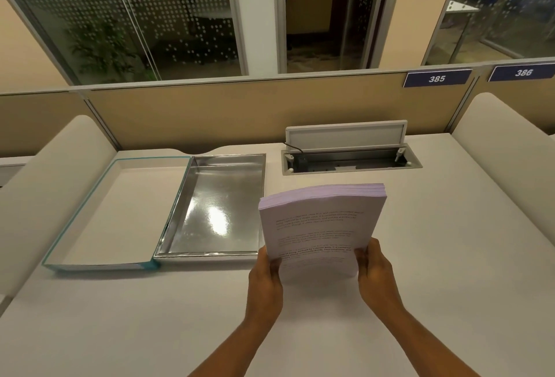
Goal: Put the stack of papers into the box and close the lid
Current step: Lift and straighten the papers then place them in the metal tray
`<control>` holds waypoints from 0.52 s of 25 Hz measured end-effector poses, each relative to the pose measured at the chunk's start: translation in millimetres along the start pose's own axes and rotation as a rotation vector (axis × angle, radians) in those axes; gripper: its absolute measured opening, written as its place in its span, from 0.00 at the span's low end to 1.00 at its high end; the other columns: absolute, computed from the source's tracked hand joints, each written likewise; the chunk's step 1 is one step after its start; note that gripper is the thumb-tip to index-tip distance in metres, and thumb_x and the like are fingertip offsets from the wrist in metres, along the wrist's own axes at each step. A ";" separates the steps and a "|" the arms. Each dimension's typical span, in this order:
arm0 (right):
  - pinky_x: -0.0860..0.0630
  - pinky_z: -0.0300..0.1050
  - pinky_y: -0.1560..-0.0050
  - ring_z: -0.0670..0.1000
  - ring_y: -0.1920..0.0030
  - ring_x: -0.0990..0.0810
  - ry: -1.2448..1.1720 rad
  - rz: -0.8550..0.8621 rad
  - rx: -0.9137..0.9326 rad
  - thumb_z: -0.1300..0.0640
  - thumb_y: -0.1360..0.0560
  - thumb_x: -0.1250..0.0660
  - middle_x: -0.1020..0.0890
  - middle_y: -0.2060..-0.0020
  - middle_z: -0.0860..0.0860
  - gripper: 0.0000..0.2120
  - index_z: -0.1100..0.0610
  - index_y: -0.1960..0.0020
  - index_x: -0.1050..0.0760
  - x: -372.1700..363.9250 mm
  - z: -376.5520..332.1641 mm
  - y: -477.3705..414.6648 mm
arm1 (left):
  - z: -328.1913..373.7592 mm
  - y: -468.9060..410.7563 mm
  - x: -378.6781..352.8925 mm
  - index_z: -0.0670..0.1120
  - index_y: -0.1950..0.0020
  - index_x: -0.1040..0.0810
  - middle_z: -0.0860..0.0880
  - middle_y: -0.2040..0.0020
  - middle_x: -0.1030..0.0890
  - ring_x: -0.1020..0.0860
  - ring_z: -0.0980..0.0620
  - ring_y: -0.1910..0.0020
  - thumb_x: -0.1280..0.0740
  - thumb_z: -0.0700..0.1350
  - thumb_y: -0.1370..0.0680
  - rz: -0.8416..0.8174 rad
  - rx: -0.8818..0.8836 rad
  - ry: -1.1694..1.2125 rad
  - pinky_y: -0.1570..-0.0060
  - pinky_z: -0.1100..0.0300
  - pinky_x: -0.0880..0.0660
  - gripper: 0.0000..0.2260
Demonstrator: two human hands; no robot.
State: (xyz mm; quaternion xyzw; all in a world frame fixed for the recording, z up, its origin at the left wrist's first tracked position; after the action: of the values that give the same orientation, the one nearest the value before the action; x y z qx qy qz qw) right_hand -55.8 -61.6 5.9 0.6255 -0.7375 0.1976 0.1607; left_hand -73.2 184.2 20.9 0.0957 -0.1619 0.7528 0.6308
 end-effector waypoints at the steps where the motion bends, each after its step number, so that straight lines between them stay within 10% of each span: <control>1: 0.13 0.50 0.48 0.42 0.47 0.16 0.008 -0.005 -0.019 0.58 0.14 0.41 0.19 0.47 0.33 0.15 0.36 0.40 0.32 0.9 0.3 -2.3 | -0.2 -3.0 1.6 0.64 0.36 0.28 0.69 0.46 0.17 0.19 0.67 0.43 0.39 0.32 0.16 0.013 0.013 -0.012 0.51 0.77 0.23 0.25; 13: 0.14 0.61 0.51 0.49 0.52 0.13 0.037 -0.209 -0.087 0.44 0.15 0.40 0.14 0.50 0.43 0.07 0.44 0.46 0.25 -39.1 -56.7 -57.7 | 0.5 -77.7 92.3 0.47 0.37 0.17 0.52 0.45 0.13 0.14 0.55 0.49 0.34 0.43 0.17 -0.039 0.152 -0.075 0.54 0.66 0.18 0.11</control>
State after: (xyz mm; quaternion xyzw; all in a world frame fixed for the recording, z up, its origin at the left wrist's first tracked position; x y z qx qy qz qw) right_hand 7.0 -8.1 41.5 0.6875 -0.6731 0.1590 0.2212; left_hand -14.2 280.6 63.0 0.1746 -0.1261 0.7462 0.6299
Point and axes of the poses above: each hand's wrist, its own y-axis away from the middle knuckle, its own x-axis out of the back of the hand, z = x × y, the point moved 3 cm from there along -y, towards the middle knuckle
